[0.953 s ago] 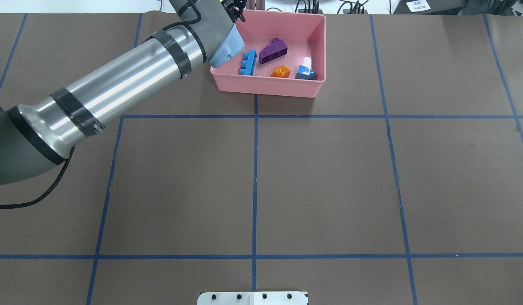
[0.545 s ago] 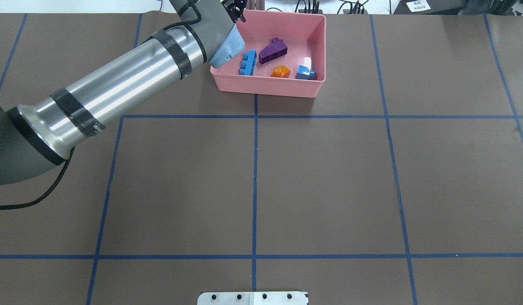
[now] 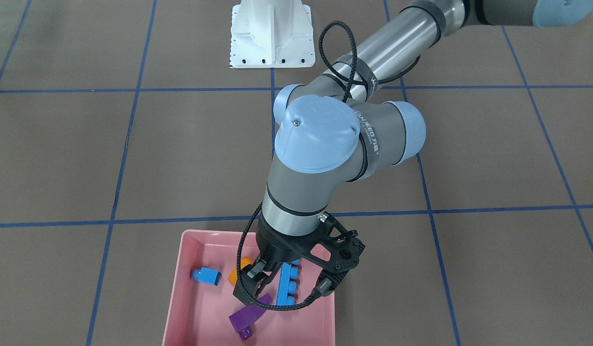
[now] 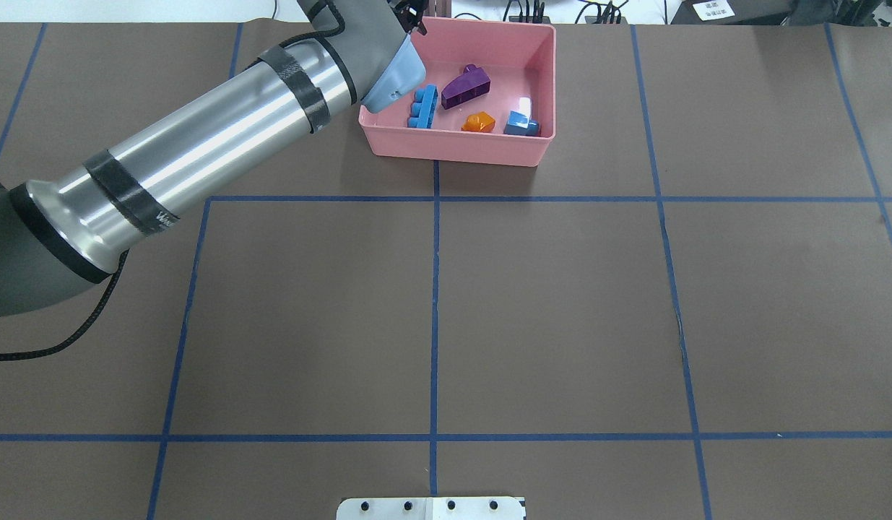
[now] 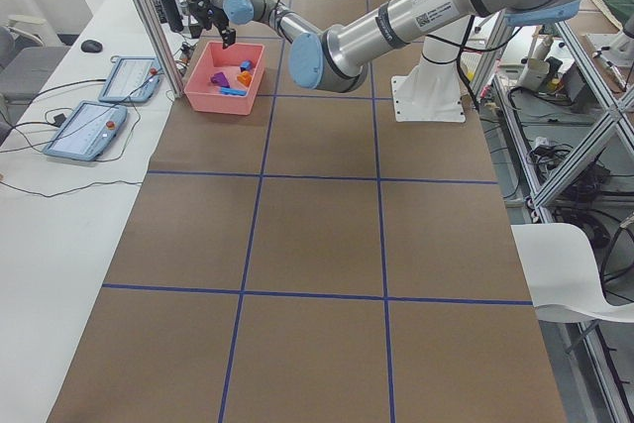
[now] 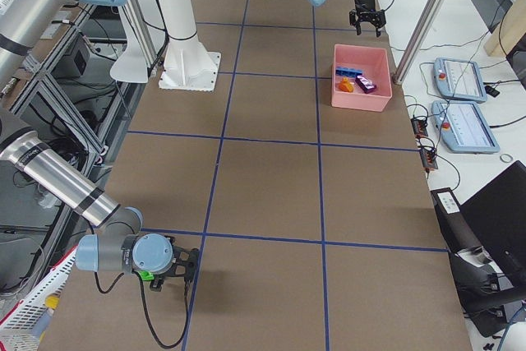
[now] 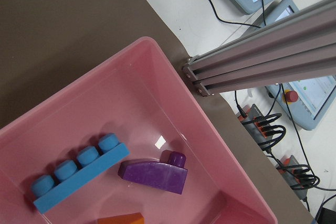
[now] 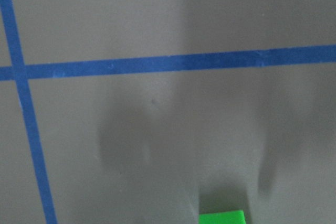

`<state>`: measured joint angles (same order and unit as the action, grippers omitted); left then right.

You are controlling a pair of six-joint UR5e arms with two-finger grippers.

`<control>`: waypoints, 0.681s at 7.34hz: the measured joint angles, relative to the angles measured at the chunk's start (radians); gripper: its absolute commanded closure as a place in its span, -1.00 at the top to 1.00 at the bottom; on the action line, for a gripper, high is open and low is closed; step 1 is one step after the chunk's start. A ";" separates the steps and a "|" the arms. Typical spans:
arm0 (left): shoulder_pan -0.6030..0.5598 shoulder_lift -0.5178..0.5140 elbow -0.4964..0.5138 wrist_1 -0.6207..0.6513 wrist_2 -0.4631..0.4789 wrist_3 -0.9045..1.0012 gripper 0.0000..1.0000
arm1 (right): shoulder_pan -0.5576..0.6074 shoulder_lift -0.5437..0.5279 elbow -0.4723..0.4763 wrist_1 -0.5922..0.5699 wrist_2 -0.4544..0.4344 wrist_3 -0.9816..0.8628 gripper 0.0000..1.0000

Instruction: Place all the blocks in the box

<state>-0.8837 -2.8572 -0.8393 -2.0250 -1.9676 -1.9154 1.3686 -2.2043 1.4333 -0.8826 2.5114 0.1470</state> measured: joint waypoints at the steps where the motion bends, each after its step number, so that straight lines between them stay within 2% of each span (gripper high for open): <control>1: 0.000 0.000 -0.007 0.007 0.000 -0.001 1.00 | -0.015 -0.003 -0.007 -0.001 0.015 -0.010 0.86; 3: 0.000 0.001 -0.019 0.018 0.001 -0.002 1.00 | -0.039 -0.011 -0.020 -0.001 0.024 -0.032 0.51; 4: 0.000 0.002 -0.021 0.020 0.001 -0.002 1.00 | -0.046 -0.013 -0.030 -0.001 0.024 -0.043 0.07; 5: -0.001 0.002 -0.023 0.021 0.001 -0.002 1.00 | -0.049 -0.016 -0.038 -0.001 0.023 -0.059 -0.74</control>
<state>-0.8845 -2.8553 -0.8625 -2.0040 -1.9666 -1.9175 1.3196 -2.2205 1.3955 -0.8833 2.5343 0.0879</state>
